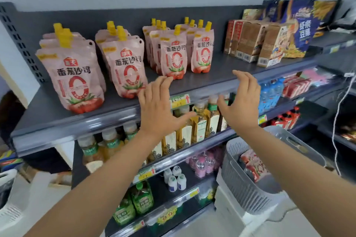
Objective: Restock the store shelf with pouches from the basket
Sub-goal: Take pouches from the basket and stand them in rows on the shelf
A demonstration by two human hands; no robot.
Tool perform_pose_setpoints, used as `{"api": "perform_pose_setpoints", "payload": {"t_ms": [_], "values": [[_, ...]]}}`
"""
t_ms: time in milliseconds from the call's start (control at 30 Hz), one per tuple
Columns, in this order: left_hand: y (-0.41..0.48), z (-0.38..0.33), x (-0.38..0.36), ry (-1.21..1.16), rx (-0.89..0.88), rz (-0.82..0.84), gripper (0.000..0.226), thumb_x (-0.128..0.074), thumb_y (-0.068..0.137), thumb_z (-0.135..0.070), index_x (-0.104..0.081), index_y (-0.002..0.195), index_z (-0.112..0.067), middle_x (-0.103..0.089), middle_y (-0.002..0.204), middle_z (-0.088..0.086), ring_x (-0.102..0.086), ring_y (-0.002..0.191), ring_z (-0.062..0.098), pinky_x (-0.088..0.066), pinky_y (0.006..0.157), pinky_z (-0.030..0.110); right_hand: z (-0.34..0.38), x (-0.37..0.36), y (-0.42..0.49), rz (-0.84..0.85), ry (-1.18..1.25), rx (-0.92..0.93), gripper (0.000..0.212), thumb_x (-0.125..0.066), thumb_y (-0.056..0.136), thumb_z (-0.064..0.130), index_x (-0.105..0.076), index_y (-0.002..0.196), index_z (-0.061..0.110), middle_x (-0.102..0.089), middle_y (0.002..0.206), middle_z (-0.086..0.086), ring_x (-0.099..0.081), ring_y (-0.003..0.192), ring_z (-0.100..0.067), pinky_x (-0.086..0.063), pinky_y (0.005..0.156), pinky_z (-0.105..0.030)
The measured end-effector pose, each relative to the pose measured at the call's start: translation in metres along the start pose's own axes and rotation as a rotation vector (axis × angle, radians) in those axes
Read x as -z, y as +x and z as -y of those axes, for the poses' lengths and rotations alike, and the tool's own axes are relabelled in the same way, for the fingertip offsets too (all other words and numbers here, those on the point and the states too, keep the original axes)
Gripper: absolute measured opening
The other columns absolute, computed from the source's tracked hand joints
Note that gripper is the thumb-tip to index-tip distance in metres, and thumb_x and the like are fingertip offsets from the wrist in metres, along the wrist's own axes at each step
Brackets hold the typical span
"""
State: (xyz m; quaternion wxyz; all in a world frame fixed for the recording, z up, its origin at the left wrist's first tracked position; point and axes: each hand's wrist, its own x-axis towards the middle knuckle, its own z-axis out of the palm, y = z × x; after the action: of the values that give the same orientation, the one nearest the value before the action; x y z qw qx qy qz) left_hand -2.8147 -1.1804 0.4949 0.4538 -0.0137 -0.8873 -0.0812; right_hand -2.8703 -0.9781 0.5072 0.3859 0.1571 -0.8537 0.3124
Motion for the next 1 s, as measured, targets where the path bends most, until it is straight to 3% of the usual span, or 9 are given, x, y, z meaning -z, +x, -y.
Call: {"api": "perform_pose_setpoints", "payload": {"t_ms": [100, 333, 567, 700, 800, 933, 1000], "values": [[-0.014, -0.050, -0.043, -0.043, -0.134, 0.180, 0.096, -0.054, 0.066, -0.081, -0.041, 0.133, -0.014, -0.047, 0.133, 0.007, -0.042, 0.117, 0.027, -0.027, 0.097, 0.043, -0.061, 0.019, -0.009, 0.022, -0.076, -0.110, 0.056, -0.064, 0.081, 0.017, -0.045, 0.132, 0.003, -0.044, 0.133, -0.018, -0.042, 0.119, -0.036, -0.032, 0.098, -0.040], [-0.047, -0.156, -0.163, -0.102, -0.330, 0.539, 0.093, -0.056, 0.067, -0.078, -0.050, 0.130, -0.010, -0.053, 0.127, 0.008, -0.049, 0.116, 0.029, -0.032, 0.096, 0.043, -0.215, 0.029, -0.042, 0.263, -0.199, -0.484, 0.056, -0.064, 0.081, 0.021, -0.042, 0.131, 0.008, -0.040, 0.131, -0.014, -0.039, 0.118, -0.035, -0.035, 0.096, -0.044], [-0.078, -0.234, -0.290, -0.122, -0.307, 0.815, 0.087, -0.063, 0.067, -0.070, -0.047, 0.131, -0.014, -0.051, 0.129, 0.004, -0.047, 0.118, 0.027, -0.027, 0.097, 0.039, -0.349, -0.003, -0.069, 0.560, -0.159, -0.855, 0.071, -0.063, 0.086, 0.035, -0.029, 0.139, 0.002, -0.033, 0.140, -0.020, -0.035, 0.128, -0.041, -0.036, 0.102, -0.049], [-0.101, -0.250, -0.341, -0.038, -0.216, 0.966, 0.091, -0.060, 0.068, -0.071, -0.036, 0.138, -0.019, -0.046, 0.133, 0.002, -0.039, 0.123, 0.023, -0.026, 0.104, 0.040, -0.399, -0.030, -0.092, 0.755, -0.165, -1.017, 0.070, -0.061, 0.085, 0.028, -0.026, 0.141, 0.006, -0.031, 0.141, -0.018, -0.037, 0.127, -0.041, -0.038, 0.101, -0.048], [-0.120, -0.253, -0.359, -0.001, -0.142, 1.051, 0.092, -0.063, 0.064, -0.070, -0.036, 0.135, -0.018, -0.047, 0.131, 0.002, -0.040, 0.121, 0.022, -0.028, 0.101, 0.039, -0.423, -0.052, -0.109, 0.892, -0.159, -1.204, 0.081, -0.065, 0.084, 0.029, -0.018, 0.147, 0.007, -0.026, 0.145, -0.018, -0.038, 0.130, -0.040, -0.038, 0.102, -0.044], [-0.138, -0.251, -0.384, 0.081, -0.129, 1.180, 0.102, -0.069, 0.060, -0.066, -0.029, 0.139, -0.017, -0.047, 0.132, 0.003, -0.041, 0.121, 0.022, -0.028, 0.101, 0.039, -0.445, -0.087, -0.128, 0.936, -0.058, -1.450, 0.090, -0.073, 0.078, 0.032, -0.020, 0.145, 0.003, -0.038, 0.140, -0.020, -0.047, 0.124, -0.034, -0.045, 0.098, -0.038], [-0.142, -0.248, -0.396, 0.103, -0.129, 1.208, 0.103, -0.071, 0.060, -0.066, -0.028, 0.140, -0.017, -0.048, 0.132, 0.002, -0.041, 0.121, 0.022, -0.028, 0.102, 0.038, -0.452, -0.102, -0.138, 0.913, -0.025, -1.577, 0.097, -0.076, 0.074, 0.036, -0.018, 0.145, 0.003, -0.040, 0.138, -0.019, -0.044, 0.125, -0.034, -0.044, 0.100, -0.043]]}}
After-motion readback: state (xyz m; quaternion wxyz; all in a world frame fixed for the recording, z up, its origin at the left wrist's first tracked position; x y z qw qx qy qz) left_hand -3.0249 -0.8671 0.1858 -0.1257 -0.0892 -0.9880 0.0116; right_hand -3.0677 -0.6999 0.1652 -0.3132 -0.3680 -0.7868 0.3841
